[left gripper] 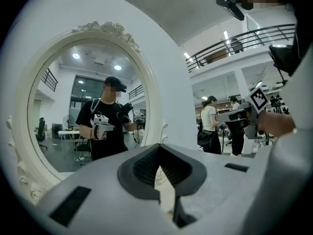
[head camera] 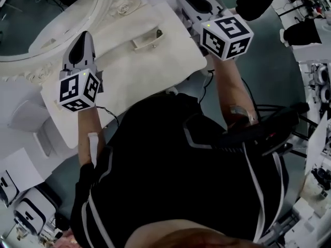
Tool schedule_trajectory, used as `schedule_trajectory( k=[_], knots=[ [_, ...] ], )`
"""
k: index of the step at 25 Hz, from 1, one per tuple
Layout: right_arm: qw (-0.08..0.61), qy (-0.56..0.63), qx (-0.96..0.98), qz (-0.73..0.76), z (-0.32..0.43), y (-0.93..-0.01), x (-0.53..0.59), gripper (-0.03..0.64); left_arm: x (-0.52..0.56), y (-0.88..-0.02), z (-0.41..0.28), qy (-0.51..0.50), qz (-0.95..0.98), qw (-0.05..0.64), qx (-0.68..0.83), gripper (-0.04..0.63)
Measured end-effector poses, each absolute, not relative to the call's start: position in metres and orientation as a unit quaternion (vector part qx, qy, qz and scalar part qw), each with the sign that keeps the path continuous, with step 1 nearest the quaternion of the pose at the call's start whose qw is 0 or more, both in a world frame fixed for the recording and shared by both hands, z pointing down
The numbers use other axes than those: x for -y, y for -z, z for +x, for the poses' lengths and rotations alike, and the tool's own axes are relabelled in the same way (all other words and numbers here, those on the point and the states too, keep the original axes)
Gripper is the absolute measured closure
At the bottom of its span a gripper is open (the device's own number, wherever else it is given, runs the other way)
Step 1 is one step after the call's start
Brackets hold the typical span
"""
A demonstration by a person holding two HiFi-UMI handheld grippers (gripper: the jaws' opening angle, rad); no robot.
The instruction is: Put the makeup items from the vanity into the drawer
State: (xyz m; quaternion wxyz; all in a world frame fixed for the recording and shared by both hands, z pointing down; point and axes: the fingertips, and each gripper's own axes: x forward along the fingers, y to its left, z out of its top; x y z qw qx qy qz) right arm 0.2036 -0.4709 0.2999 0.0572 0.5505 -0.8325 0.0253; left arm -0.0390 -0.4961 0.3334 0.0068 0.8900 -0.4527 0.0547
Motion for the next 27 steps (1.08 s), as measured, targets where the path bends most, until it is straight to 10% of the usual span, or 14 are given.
schedule_trajectory(
  k=[27],
  knots=[
    [0.067,-0.026,0.822,0.565,0.208,-0.297,0.469,0.612,0.488,-0.314,-0.042,-0.018,0.887,0.041,0.46,0.592]
  ],
)
